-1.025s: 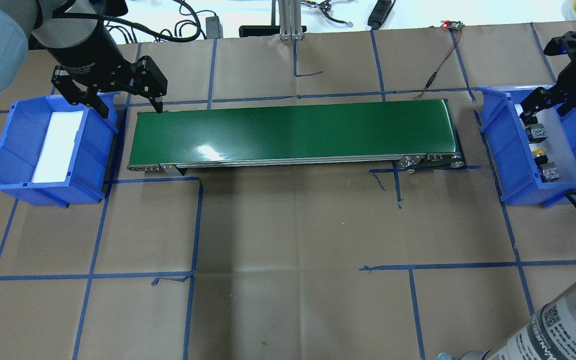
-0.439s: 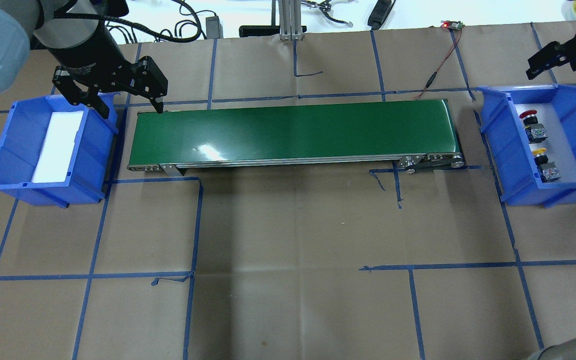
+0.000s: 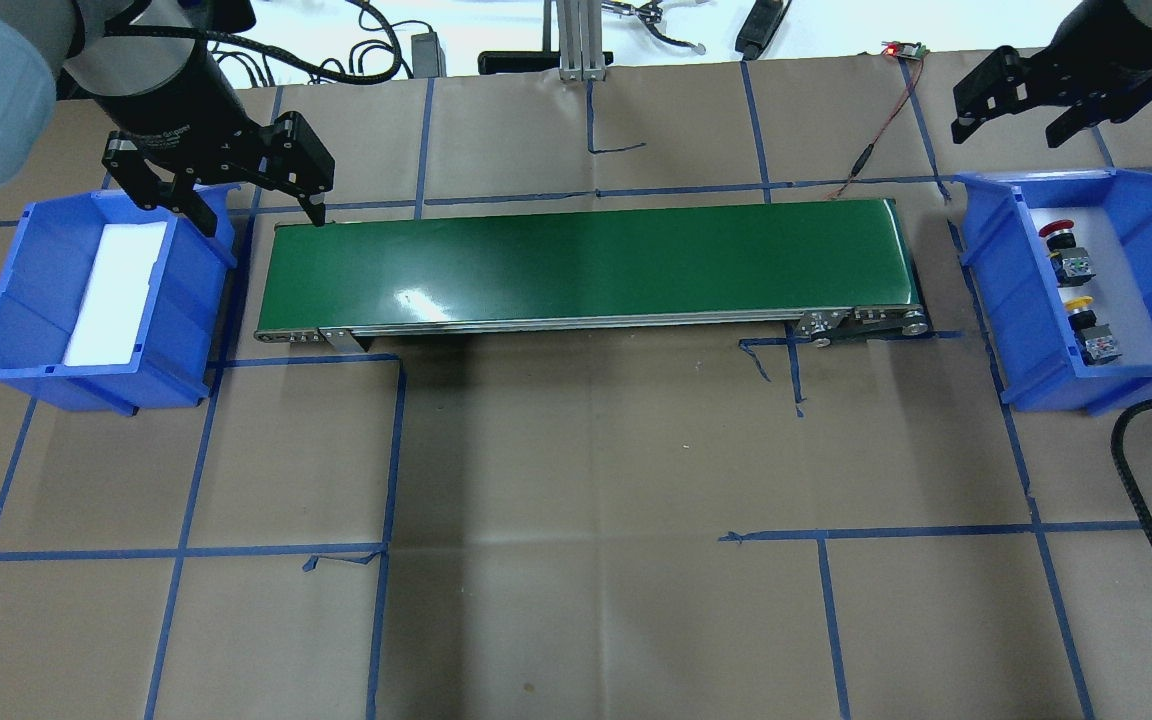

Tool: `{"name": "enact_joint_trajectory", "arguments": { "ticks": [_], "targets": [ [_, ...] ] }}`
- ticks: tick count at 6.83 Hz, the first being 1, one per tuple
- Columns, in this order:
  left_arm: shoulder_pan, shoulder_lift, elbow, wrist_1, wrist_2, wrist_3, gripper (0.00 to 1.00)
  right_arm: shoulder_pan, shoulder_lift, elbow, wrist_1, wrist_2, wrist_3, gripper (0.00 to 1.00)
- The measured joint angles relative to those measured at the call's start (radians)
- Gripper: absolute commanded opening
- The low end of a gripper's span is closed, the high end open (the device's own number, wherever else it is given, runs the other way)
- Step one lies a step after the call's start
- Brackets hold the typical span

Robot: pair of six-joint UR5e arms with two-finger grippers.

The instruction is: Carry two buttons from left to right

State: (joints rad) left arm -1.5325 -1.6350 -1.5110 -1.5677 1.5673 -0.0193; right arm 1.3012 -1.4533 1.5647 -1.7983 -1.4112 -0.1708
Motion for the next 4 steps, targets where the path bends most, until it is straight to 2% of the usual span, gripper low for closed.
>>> {"name": "enact_joint_trajectory", "arguments": {
  "ticks": [2,4],
  "targets": [
    [0.0,0.002,-0.006,0.0,-0.002,0.01,1.0,0.136,-0.106,0.001,0.144,-0.025,0.2,1.0],
    [0.002,0.004,-0.012,0.0,-0.002,0.031,1.0,0.272,-0.14,0.001,0.171,-0.141,0.293,1.0]
  ]
}}
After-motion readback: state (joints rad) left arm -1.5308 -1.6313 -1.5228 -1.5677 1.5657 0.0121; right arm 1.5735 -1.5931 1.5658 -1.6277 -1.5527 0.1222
